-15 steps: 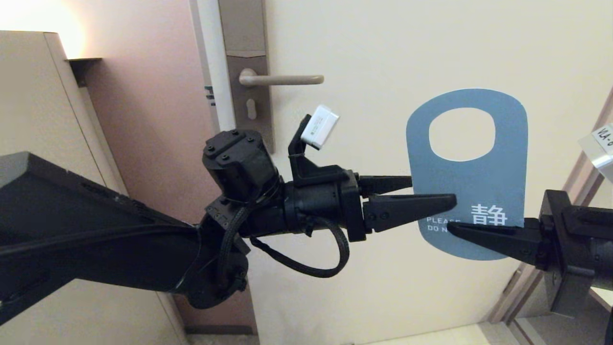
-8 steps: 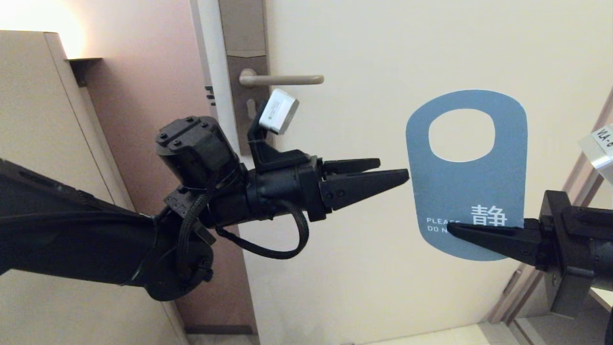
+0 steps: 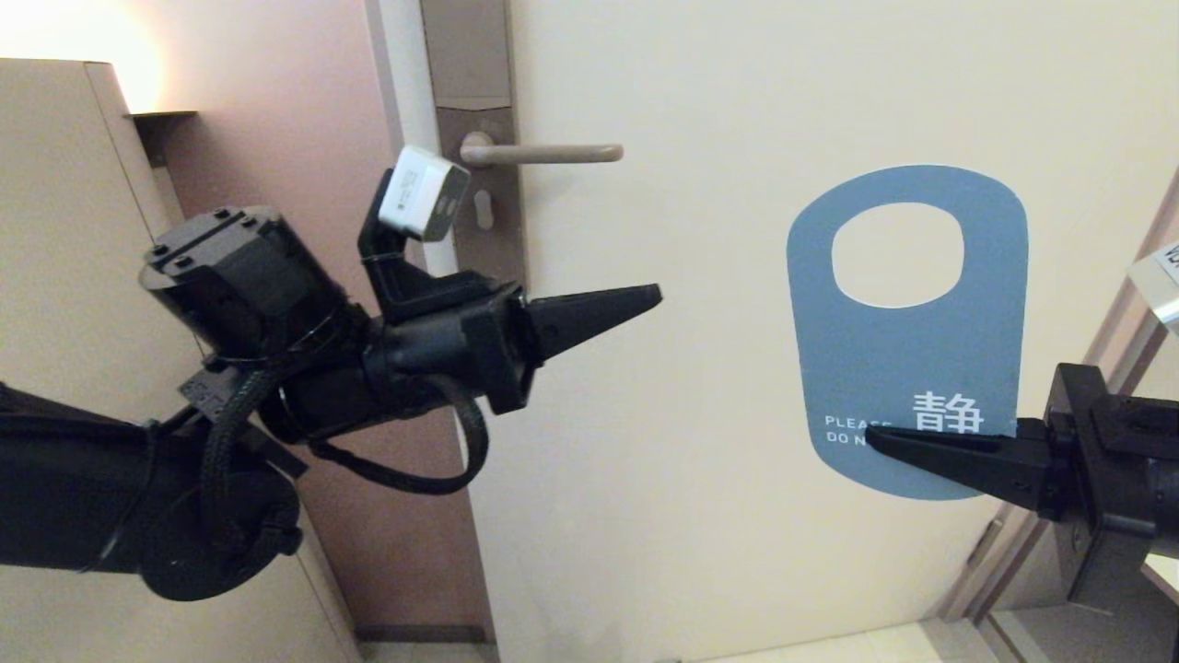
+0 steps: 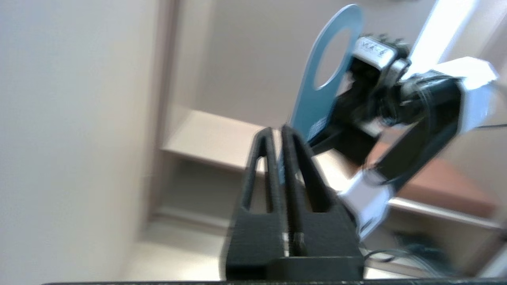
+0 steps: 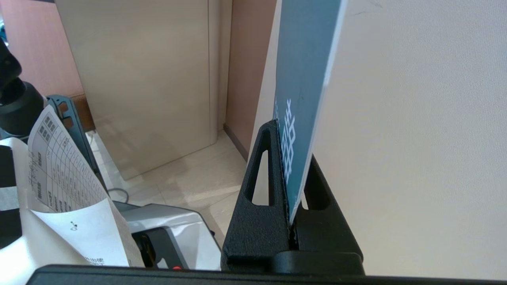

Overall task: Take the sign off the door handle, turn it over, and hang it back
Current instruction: Hang the sign back with the other side facing out

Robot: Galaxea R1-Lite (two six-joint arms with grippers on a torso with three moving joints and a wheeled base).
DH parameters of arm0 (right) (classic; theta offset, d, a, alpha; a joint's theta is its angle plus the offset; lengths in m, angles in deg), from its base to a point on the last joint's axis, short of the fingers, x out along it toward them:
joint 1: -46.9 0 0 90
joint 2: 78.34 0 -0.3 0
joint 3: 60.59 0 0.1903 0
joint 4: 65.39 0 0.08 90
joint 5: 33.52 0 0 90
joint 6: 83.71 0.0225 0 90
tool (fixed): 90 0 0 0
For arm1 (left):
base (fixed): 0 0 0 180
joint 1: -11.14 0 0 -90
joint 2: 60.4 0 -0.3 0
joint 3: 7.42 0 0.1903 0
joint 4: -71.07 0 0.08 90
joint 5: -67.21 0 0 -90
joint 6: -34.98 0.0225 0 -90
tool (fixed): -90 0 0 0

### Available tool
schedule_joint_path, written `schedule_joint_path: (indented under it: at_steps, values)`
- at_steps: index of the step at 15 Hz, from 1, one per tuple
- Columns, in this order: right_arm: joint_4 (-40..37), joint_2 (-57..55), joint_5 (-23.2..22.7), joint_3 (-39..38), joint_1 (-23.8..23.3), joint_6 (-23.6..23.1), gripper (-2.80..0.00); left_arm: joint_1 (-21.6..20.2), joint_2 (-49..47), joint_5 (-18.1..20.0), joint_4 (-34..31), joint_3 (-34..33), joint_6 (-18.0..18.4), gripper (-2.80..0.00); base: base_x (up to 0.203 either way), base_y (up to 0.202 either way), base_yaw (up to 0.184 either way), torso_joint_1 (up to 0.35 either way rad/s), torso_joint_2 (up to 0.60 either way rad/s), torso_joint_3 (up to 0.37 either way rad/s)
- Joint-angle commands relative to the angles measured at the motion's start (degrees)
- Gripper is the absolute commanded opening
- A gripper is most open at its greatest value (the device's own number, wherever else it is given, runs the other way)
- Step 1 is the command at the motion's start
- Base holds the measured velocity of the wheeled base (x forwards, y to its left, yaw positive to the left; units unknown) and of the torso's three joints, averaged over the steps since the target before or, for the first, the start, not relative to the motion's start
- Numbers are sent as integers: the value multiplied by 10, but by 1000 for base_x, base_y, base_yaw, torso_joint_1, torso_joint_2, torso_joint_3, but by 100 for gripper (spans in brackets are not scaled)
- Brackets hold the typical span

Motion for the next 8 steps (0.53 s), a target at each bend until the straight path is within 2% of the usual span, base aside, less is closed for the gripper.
schedule_joint_path:
  at_steps: [1, 2, 5, 6, 8]
  values:
    - [1, 1, -2, 1, 1, -1, -280, -37, 43, 3, 3, -41, 31, -280, 0, 0, 0, 0, 0, 0]
    - [2, 1, -1, 1, 1, -1, -280, -65, 64, 2, 1, -71, 70, -280, 0, 0, 0, 0, 0, 0]
    - [2, 9, -1, 0, 0, -2, -280, -137, 142, -7, -38, -148, 158, -280, 0, 0, 0, 0, 0, 0]
    - [2, 11, 0, -1, 1, -1, -280, -162, 168, -25, -63, -169, 194, -280, 0, 0, 0, 0, 0, 0]
    - [1, 18, 0, -2, 1, -2, -280, -213, 214, -118, -121, -206, 276, -280, 0, 0, 0, 0, 0, 0]
